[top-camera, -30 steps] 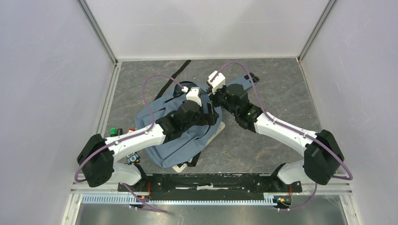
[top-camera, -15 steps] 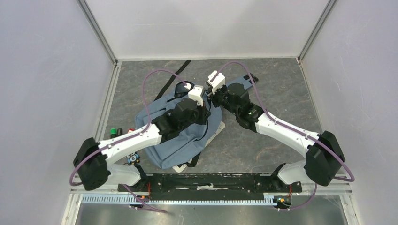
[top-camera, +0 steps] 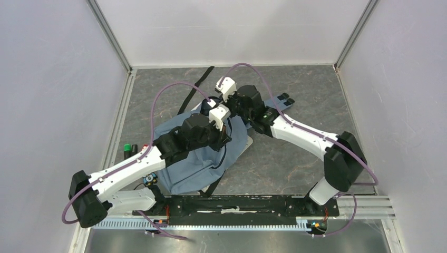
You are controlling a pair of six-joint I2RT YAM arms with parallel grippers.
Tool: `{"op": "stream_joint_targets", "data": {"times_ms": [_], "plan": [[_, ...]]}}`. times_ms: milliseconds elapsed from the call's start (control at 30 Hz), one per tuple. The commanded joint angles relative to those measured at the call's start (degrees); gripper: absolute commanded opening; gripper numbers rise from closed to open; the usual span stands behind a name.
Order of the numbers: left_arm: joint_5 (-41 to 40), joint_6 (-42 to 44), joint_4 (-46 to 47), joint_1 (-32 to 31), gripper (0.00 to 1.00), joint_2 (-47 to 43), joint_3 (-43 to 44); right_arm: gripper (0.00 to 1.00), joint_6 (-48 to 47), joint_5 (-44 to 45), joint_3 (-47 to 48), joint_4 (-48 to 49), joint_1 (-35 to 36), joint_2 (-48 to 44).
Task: Pack the student bag
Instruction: Zip the student bag at the center of the board.
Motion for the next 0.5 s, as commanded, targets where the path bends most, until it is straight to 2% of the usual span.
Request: {"op": "stream_joint_targets", "data": {"times_ms": [0, 233, 467], "plan": [[15.4, 3.3, -2.9, -1.5, 0.03, -2.3, -0.1, 0.00, -2.9, 4.1, 7.0, 3.9, -1.1, 4.8], [23.3, 4.4, -3.9, -2.0, 0.02, -1.0, -0.4, 0.00, -4.7, 4.5, 12.9, 2.1, -1.7, 12.9], [24.9, 5.8, -6.9, -4.4, 0.02, 2.4, 0.4, 0.00, -5.8, 0.4, 19.3, 1.8, -2.0, 19.7]]}}
